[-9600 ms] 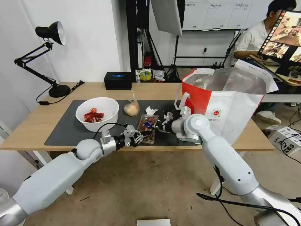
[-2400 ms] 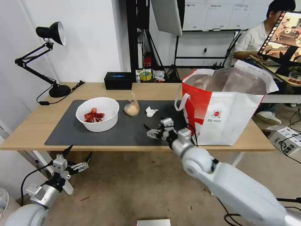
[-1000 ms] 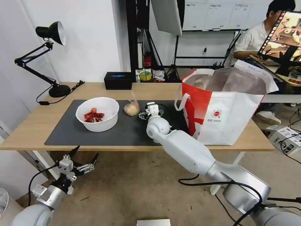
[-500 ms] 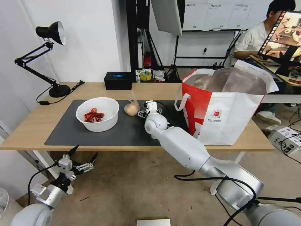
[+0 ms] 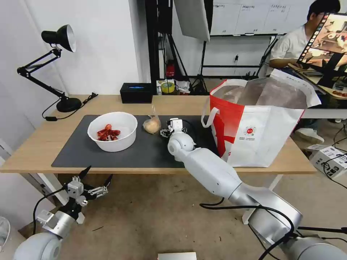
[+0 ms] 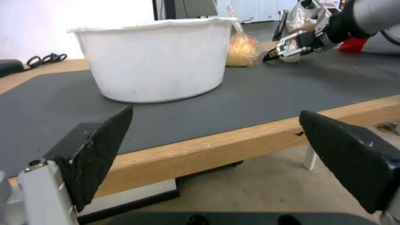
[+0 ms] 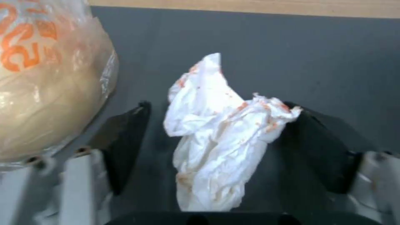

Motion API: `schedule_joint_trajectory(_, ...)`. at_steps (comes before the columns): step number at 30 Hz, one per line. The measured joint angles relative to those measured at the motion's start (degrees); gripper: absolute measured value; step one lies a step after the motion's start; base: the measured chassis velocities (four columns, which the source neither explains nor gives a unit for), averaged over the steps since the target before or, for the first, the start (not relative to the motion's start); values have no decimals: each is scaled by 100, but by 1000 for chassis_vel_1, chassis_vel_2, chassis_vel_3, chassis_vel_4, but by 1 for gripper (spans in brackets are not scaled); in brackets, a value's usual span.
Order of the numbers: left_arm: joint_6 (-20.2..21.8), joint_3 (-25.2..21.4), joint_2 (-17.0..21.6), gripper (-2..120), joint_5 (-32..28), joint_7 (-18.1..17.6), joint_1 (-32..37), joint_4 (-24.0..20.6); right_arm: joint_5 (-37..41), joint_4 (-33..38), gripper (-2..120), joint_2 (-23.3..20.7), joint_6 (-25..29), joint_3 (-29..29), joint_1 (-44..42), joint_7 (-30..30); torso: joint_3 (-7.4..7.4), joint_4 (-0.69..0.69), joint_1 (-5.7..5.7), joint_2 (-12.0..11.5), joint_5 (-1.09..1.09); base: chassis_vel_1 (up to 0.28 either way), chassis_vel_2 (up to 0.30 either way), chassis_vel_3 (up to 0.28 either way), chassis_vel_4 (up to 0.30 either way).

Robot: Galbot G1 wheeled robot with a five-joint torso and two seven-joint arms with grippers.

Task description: Pick up the trash from the table and place it into the takeout bag.

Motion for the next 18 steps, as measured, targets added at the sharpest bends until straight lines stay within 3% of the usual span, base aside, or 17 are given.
schedule_joint_trajectory(3, -22, -16, 1, 100, -12, 0, 4, 6, 41, 16, 63, -38, 2, 18, -23, 18, -1, -3, -1, 2, 0, 0, 0, 0, 0)
schedule_joint_trajectory(8, -27, -16, -8, 100, -14, 0, 8, 5, 64, 41, 50, -78, 2, 20, -26, 34, 0, -3, -1, 1, 0, 0, 0, 0, 0)
schedule_joint_trajectory(11, -31, 10, -30, 100, -11, 0, 11, -5, 68, 92, 33, -136, 20, 18, -45, 36, 2, -3, 0, 0, -1, 0, 0, 0, 0)
schedule_joint_trajectory(18, -34, 30, -42, 100, -1, 1, 15, -30, 45, 193, 12, -257, 246, 2, -113, -89, 3, -4, 2, -2, -1, 0, 0, 0, 0)
